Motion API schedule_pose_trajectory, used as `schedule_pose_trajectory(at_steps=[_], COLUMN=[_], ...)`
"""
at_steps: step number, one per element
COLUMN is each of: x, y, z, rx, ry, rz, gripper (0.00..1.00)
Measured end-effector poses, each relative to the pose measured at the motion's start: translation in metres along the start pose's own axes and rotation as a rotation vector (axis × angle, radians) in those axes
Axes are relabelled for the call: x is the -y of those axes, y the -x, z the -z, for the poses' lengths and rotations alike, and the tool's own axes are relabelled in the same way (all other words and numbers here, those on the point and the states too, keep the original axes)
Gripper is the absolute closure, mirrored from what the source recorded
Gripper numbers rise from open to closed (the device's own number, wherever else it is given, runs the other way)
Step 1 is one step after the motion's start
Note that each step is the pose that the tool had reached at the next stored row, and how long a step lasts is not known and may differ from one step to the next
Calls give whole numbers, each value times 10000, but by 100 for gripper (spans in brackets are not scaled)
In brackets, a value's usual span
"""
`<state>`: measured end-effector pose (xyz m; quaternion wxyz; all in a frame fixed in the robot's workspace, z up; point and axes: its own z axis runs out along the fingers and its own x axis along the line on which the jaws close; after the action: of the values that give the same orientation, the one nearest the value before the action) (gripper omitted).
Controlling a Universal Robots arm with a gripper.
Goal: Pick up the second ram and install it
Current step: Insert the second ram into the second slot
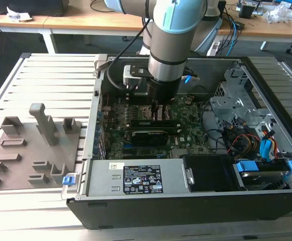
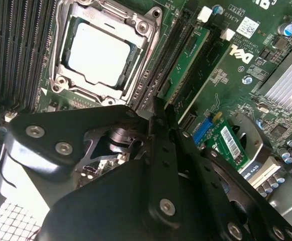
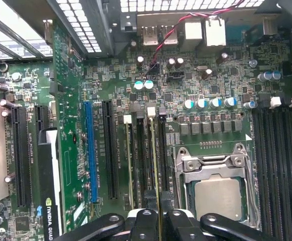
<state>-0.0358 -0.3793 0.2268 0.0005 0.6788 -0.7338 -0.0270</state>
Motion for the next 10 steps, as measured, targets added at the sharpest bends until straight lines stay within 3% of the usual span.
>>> schedule_pose_trajectory(at_steps=[10], x=[10], y=[2], z=[-9], rx=[4], ry=[-2], rz=[-18], gripper=[86])
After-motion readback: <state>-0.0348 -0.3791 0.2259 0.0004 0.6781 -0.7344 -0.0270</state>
